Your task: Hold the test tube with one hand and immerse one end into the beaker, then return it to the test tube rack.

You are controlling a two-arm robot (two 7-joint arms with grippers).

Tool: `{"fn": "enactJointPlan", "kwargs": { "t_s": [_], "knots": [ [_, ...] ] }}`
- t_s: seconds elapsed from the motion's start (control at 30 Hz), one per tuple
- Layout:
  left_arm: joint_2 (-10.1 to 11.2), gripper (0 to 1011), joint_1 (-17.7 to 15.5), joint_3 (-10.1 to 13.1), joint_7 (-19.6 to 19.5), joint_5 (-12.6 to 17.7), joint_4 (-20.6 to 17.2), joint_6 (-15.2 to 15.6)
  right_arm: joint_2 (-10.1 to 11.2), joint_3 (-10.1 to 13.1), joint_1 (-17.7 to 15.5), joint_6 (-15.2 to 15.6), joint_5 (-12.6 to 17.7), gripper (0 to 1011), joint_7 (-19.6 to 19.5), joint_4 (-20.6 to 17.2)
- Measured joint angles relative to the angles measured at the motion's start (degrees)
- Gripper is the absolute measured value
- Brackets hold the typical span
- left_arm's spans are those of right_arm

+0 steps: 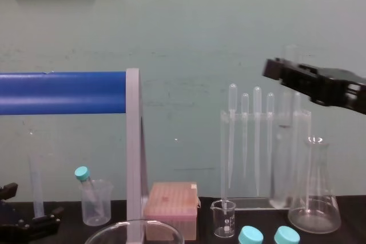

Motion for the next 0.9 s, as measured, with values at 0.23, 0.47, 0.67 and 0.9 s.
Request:
{"fn": "enactJointPlan", "kwargs": {
  "t_s": [0.23, 0.47, 0.67, 0.9],
  "knots": [
    [0.0, 1000, 0.0, 0.0, 0.0, 0.0, 0.0, 0.0, -3.3, -2.5, 4.9, -1.0, 0.8, 225, 2.6, 6.2],
    [0.0, 1000, 0.0, 0.0, 0.0, 0.0, 0.0, 0.0, -4.5, -3.8, 6.5, -1.1, 0.7, 225, 3.0, 8.8],
    [0.0, 1000, 0.0, 0.0, 0.0, 0.0, 0.0, 0.0, -4.4, -3.7, 6.3, -1.1, 0.6, 225, 3.0, 8.5],
    [0.0, 1000, 0.0, 0.0, 0.0, 0.0, 0.0, 0.0, -4.3, -3.6, 6.2, -1.1, 0.6, 225, 3.0, 8.3]
  ]
}}
